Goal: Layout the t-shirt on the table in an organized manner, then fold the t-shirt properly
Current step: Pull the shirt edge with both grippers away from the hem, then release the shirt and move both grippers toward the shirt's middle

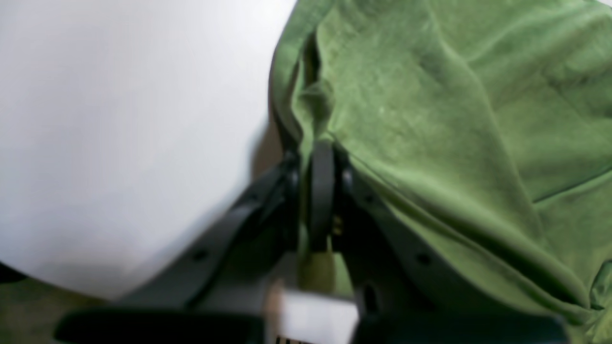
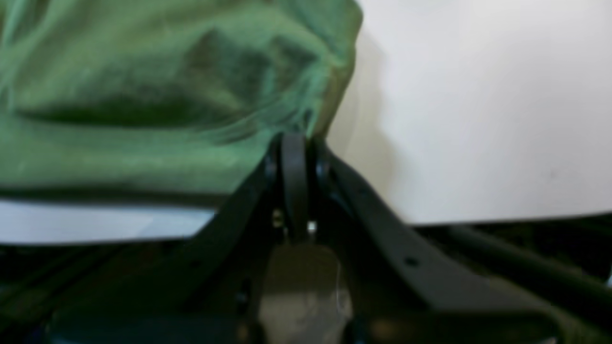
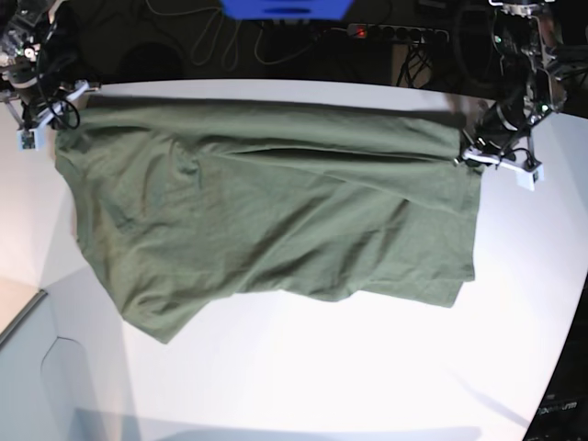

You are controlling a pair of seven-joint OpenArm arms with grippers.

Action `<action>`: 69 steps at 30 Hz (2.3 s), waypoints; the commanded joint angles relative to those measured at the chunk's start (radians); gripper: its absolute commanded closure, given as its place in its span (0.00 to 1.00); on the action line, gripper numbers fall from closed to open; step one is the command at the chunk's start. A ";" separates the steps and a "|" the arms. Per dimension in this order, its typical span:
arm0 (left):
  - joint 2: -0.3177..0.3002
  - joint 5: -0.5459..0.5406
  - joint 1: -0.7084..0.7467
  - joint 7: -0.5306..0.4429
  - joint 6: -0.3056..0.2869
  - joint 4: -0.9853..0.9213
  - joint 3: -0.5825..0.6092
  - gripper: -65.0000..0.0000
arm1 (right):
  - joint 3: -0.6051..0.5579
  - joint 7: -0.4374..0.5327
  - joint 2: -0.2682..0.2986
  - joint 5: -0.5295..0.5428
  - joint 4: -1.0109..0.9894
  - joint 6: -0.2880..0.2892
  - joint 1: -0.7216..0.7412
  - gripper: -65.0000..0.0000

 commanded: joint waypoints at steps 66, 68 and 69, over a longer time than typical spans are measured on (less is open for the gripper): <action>0.007 0.133 -0.581 -0.028 -0.001 -0.367 -0.055 0.20 | -0.021 0.020 -0.003 -0.074 -0.010 -0.004 0.359 0.63; 0.029 0.205 -0.628 -0.084 -0.001 -0.430 -0.048 0.20 | -0.028 0.020 0.003 -0.075 -0.058 -0.004 0.398 0.63; 0.035 0.230 -0.644 -0.116 -0.001 -0.460 -0.041 0.20 | -0.028 0.020 0.015 -0.075 -0.087 -0.004 0.423 0.63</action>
